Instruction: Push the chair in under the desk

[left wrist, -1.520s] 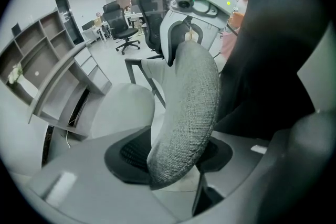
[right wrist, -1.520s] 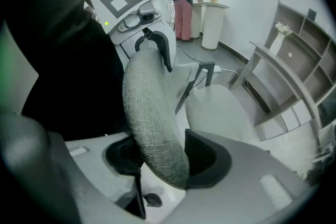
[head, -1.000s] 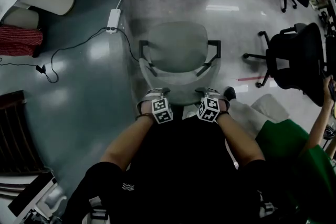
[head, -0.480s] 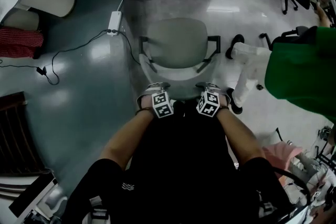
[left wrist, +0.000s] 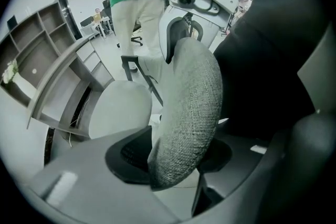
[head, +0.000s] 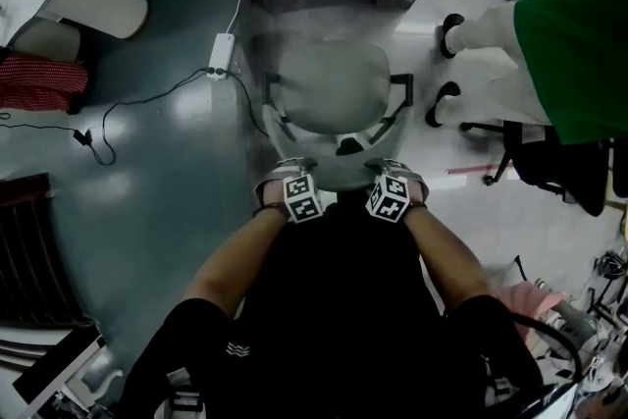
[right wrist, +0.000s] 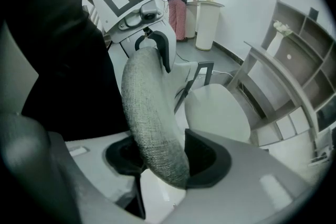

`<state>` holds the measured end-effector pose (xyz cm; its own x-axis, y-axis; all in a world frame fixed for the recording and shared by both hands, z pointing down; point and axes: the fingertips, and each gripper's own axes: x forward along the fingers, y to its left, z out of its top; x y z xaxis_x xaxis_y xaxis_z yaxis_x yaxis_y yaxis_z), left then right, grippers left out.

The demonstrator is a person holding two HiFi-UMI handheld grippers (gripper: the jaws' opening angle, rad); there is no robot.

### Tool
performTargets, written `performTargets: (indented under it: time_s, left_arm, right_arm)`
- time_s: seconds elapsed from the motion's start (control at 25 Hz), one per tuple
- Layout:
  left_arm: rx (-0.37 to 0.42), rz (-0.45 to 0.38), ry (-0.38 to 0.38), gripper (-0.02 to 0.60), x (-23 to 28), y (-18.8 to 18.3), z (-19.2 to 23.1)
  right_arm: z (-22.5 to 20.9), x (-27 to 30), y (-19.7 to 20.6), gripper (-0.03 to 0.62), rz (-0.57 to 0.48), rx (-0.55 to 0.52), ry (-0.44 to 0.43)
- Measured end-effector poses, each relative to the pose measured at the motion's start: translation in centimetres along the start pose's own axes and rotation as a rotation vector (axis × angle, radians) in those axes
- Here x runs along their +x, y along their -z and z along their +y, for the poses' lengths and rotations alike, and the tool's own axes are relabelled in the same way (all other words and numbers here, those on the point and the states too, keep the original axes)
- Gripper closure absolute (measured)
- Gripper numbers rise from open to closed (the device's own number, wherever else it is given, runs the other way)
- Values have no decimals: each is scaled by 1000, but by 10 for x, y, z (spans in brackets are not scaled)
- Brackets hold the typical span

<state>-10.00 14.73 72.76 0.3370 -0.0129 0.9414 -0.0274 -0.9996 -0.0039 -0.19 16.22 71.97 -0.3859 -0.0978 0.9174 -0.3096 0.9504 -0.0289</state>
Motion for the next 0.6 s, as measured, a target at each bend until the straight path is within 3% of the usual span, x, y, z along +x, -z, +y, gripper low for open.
performTargets:
  time_s: [0.6]
  left_arm:
    - [-28, 23, 4, 374, 7, -8, 76]
  right_arm:
    - [-79, 7, -14, 395, 2, -30, -24]
